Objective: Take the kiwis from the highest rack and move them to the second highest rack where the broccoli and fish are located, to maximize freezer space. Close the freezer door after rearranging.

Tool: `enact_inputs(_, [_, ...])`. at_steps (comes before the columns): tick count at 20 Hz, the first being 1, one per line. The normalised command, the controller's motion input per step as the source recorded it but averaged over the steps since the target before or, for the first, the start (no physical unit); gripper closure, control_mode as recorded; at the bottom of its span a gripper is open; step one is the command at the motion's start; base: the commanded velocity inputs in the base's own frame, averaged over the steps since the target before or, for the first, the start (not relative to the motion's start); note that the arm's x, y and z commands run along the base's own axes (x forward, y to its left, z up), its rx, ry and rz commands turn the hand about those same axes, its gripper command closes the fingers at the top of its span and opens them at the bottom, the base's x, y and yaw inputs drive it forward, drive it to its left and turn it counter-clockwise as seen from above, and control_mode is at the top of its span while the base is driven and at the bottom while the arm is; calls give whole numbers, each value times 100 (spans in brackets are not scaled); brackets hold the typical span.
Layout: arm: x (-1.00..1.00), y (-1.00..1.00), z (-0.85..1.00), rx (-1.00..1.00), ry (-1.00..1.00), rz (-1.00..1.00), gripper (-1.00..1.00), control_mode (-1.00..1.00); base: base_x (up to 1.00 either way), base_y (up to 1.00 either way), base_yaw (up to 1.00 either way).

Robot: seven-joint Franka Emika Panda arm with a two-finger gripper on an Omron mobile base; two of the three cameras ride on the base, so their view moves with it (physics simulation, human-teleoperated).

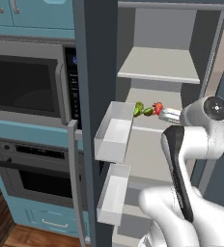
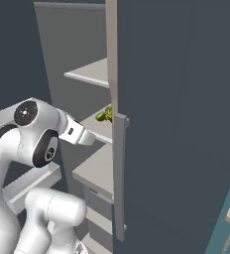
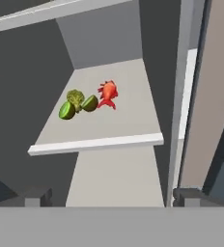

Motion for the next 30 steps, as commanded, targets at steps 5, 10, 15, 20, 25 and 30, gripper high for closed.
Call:
enact_inputs(5, [-47, 3, 15, 0, 7, 0, -100, 100, -37, 9, 0])
enact_inputs(10, [0, 0, 0, 0, 0, 0, -100, 100, -100, 30, 0])
enact_inputs(15, [0, 0, 0, 0, 0, 0, -100, 100, -96, 58, 11])
enact_inputs(20, [0, 0, 0, 0, 0, 0, -100, 100, -38, 95, 1])
enact_inputs(25, [0, 0, 0, 0, 0, 0, -100, 100, 7, 100, 0])
enact_inputs(30, [0, 0, 0, 0, 0, 0, -100, 100, 31, 74, -17])
